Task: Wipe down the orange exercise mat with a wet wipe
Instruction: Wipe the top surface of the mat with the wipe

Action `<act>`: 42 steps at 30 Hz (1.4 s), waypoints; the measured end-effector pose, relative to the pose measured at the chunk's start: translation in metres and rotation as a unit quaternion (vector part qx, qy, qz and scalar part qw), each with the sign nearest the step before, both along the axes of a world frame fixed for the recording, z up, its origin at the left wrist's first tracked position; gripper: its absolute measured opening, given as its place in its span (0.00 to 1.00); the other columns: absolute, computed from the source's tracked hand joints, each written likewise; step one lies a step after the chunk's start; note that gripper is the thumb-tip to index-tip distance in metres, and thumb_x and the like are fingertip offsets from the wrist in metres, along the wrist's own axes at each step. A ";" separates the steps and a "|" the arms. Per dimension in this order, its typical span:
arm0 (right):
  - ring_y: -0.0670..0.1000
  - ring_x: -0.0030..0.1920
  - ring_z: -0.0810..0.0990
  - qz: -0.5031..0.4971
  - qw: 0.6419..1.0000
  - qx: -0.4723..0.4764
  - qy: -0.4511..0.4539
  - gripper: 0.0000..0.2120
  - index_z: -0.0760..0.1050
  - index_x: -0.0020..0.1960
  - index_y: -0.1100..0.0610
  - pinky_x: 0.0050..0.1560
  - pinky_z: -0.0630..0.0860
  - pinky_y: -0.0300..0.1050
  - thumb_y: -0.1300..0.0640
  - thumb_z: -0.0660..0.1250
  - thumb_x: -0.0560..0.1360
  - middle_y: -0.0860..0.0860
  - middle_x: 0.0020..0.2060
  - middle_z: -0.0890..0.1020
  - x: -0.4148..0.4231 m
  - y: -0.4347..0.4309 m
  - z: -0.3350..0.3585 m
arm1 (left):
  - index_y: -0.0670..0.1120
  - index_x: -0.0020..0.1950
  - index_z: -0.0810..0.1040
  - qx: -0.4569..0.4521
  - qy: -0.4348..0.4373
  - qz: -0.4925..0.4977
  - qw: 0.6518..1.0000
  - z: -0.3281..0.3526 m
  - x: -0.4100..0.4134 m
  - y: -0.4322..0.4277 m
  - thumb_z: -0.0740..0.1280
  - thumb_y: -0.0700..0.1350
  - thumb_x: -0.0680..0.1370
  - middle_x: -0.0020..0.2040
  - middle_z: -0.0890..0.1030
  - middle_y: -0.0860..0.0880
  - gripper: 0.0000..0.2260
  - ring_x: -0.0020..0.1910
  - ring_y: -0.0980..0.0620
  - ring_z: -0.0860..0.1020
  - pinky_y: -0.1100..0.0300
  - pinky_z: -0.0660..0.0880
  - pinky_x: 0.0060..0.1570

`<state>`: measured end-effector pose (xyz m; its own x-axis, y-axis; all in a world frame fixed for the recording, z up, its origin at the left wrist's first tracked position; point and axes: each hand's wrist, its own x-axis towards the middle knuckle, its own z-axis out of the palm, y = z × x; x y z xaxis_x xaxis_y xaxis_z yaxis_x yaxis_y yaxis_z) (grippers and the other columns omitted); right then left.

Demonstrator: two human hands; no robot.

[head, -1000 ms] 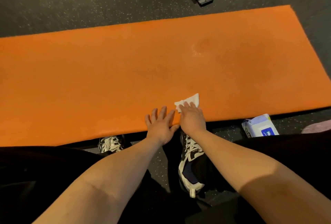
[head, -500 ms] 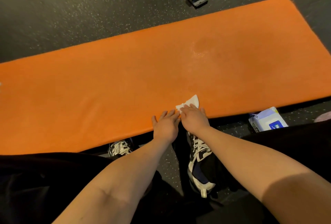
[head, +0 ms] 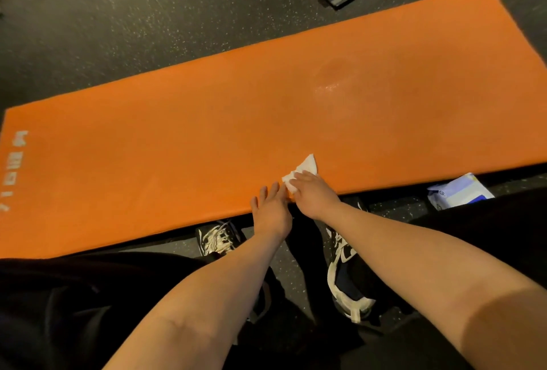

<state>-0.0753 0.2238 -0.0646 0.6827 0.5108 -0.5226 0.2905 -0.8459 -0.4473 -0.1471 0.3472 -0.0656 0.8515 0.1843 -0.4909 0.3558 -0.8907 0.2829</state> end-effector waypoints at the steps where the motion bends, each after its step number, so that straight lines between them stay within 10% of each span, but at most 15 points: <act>1: 0.53 0.82 0.47 -0.019 0.999 -0.020 -0.015 0.24 0.58 0.81 0.52 0.80 0.47 0.54 0.51 0.50 0.86 0.51 0.82 0.53 0.001 -0.009 -0.001 | 0.50 0.82 0.55 -0.005 -0.003 -0.015 1.000 0.000 0.002 -0.003 0.54 0.42 0.84 0.82 0.54 0.50 0.25 0.81 0.46 0.48 0.40 0.45 0.77; 6: 0.60 0.80 0.33 -0.122 0.986 -0.108 -0.021 0.26 0.51 0.82 0.45 0.79 0.37 0.58 0.47 0.47 0.85 0.52 0.82 0.43 -0.001 -0.028 -0.002 | 0.49 0.82 0.56 -0.053 -0.014 -0.056 0.997 0.000 0.019 -0.022 0.55 0.49 0.84 0.82 0.54 0.50 0.26 0.81 0.48 0.49 0.43 0.43 0.78; 12: 0.56 0.82 0.46 -0.033 0.998 -0.038 -0.025 0.24 0.56 0.82 0.48 0.80 0.46 0.56 0.50 0.48 0.86 0.49 0.82 0.53 0.005 -0.035 -0.002 | 0.49 0.82 0.54 -0.080 -0.008 -0.048 0.996 -0.007 0.021 -0.031 0.56 0.47 0.84 0.83 0.52 0.51 0.26 0.81 0.49 0.47 0.46 0.44 0.78; 29: 0.58 0.81 0.41 -0.154 0.980 -0.111 -0.049 0.26 0.52 0.83 0.50 0.80 0.42 0.58 0.52 0.49 0.85 0.51 0.83 0.47 0.000 -0.058 -0.002 | 0.53 0.83 0.53 -0.052 0.012 -0.044 0.998 -0.008 0.025 -0.037 0.55 0.51 0.86 0.83 0.50 0.52 0.25 0.81 0.48 0.45 0.45 0.44 0.78; 36: 0.51 0.82 0.44 -0.035 0.997 -0.027 -0.060 0.26 0.53 0.83 0.52 0.81 0.42 0.54 0.55 0.51 0.86 0.49 0.82 0.49 -0.018 -0.046 -0.006 | 0.52 0.83 0.53 -0.064 0.007 -0.033 0.997 -0.007 0.023 -0.040 0.55 0.50 0.86 0.83 0.50 0.52 0.25 0.81 0.49 0.45 0.44 0.44 0.78; 42: 0.56 0.82 0.42 -0.160 0.978 -0.117 -0.062 0.27 0.50 0.83 0.52 0.80 0.42 0.58 0.52 0.50 0.85 0.51 0.83 0.47 -0.004 -0.065 0.001 | 0.52 0.83 0.52 -0.050 0.017 -0.051 0.997 -0.004 0.023 -0.039 0.54 0.51 0.86 0.83 0.49 0.52 0.25 0.81 0.48 0.44 0.45 0.43 0.79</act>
